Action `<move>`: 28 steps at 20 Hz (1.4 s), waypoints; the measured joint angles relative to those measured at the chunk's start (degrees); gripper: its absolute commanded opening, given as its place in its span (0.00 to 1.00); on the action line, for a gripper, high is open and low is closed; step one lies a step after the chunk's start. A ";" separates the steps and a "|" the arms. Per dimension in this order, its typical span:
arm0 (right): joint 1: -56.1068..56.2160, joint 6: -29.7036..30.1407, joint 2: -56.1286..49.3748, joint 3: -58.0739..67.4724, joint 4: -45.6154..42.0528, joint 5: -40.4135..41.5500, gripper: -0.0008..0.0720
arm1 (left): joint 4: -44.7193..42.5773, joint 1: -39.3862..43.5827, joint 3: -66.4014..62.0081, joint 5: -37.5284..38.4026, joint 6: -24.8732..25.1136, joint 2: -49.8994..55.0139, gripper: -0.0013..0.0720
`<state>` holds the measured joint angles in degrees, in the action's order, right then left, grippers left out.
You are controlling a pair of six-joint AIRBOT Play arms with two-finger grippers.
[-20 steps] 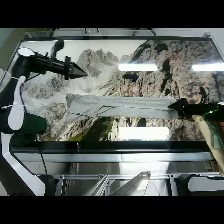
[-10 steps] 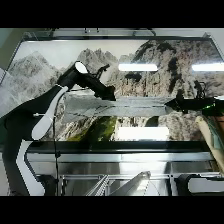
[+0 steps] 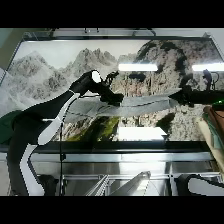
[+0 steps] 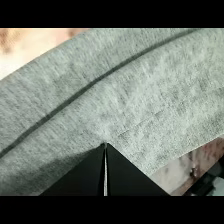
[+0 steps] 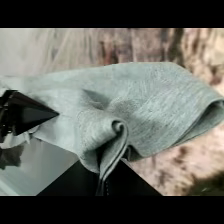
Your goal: Fold the shirts.
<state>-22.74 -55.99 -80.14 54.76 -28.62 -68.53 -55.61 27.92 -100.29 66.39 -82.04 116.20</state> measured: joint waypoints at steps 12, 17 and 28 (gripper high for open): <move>28.11 -1.25 5.57 7.41 12.17 12.57 0.03 | 13.00 -19.39 -7.96 17.81 6.40 -25.53 0.04; 50.47 -1.22 -11.80 23.65 13.11 22.99 0.14 | 20.37 -28.11 5.53 21.62 10.43 -37.90 0.04; 52.35 -4.44 -30.86 41.81 8.55 6.08 0.03 | 23.87 -38.75 38.84 17.22 18.10 -57.53 0.04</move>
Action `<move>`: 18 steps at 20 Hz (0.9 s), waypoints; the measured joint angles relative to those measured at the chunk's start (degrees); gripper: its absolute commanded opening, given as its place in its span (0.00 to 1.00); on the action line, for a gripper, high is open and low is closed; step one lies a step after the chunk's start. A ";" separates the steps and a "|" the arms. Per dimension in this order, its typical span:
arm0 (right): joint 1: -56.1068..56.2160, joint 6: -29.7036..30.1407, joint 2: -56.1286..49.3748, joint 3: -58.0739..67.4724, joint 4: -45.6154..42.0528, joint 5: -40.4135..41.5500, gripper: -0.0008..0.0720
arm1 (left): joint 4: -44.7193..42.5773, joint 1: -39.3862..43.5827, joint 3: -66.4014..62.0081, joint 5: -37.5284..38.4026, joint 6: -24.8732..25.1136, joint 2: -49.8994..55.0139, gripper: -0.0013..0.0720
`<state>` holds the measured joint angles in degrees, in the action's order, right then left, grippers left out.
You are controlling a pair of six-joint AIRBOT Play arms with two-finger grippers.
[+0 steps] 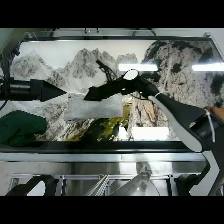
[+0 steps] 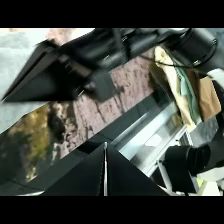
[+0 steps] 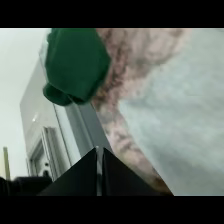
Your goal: Fold the shirts.
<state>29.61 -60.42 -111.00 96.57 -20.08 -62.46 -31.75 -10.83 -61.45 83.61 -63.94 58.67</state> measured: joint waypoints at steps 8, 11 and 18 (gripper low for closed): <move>-13.05 -17.81 16.90 -13.44 -30.67 -6.49 0.67 | 0.44 -5.31 8.66 -2.14 0.83 -7.43 0.04; -14.14 -22.60 19.43 -19.08 -35.50 -0.76 0.91 | 0.50 -5.62 10.82 -2.71 0.85 -7.69 0.04; -14.75 -17.00 11.41 -22.23 -21.84 9.27 0.91 | 0.52 -5.73 12.37 -0.87 1.03 -4.28 0.04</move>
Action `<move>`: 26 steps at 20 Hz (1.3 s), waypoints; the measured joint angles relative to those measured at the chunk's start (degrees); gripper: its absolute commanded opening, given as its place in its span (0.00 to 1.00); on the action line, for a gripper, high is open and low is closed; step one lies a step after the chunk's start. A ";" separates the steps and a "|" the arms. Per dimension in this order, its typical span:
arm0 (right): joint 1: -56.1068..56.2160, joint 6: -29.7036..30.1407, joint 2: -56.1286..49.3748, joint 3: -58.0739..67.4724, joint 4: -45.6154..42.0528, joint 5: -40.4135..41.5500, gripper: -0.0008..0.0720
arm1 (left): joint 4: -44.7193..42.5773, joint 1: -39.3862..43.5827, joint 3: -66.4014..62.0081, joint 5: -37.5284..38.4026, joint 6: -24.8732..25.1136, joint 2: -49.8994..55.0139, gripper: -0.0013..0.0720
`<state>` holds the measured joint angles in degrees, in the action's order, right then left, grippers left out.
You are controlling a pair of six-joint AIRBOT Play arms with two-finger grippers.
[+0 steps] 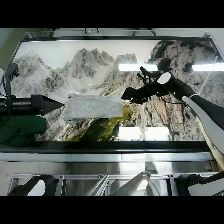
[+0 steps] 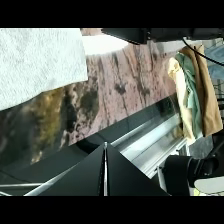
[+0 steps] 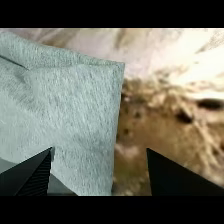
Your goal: Fold the shirts.
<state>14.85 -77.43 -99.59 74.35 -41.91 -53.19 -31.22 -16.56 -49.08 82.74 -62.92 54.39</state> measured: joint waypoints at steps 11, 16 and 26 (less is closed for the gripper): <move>3.13 8.72 -9.01 -0.28 21.03 -0.24 0.89 | -0.13 -0.02 0.11 -0.52 0.90 -2.19 0.04; 5.11 9.84 -9.35 -0.33 22.97 -0.46 0.89 | -0.11 -0.02 0.11 -0.68 0.94 -2.45 0.04; 5.90 10.75 -11.58 -0.39 30.01 -0.28 0.39 | -0.09 -0.02 0.11 -0.24 1.31 -2.45 0.04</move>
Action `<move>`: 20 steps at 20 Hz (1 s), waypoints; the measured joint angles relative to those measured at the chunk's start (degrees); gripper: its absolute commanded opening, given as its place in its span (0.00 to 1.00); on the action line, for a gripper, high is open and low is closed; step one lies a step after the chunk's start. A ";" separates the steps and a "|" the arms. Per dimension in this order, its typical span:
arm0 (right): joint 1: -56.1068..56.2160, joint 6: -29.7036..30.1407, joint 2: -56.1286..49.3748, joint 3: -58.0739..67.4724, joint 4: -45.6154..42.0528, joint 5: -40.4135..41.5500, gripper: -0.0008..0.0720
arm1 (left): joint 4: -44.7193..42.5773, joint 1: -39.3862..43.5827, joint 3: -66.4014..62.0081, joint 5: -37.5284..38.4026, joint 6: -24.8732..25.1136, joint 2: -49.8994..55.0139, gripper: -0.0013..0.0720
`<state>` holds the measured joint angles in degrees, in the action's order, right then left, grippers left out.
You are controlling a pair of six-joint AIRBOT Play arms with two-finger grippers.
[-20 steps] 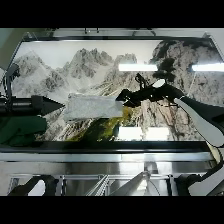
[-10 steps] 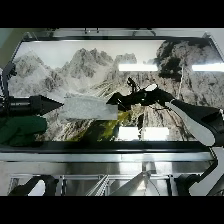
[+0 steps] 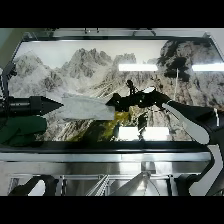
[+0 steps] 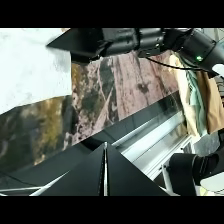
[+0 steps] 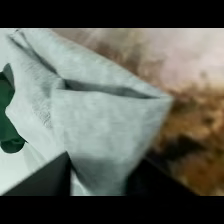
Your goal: Fold the shirts.
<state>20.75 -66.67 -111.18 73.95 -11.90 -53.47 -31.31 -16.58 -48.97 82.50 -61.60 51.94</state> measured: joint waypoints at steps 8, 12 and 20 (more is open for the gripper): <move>-1.64 5.35 2.84 0.15 4.04 -3.93 0.03 | -0.07 0.00 0.00 0.02 0.63 0.00 0.04; -10.80 6.14 14.36 0.15 4.42 -4.52 0.03 | -0.09 0.00 0.00 0.07 0.66 0.00 0.04; -48.24 -5.70 36.65 0.20 -9.11 -0.04 0.03 | -0.11 0.00 0.00 0.11 0.70 0.00 0.04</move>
<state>-27.49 -72.38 -74.52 74.15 -21.02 -53.52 -31.42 -16.58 -48.97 82.61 -60.90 51.94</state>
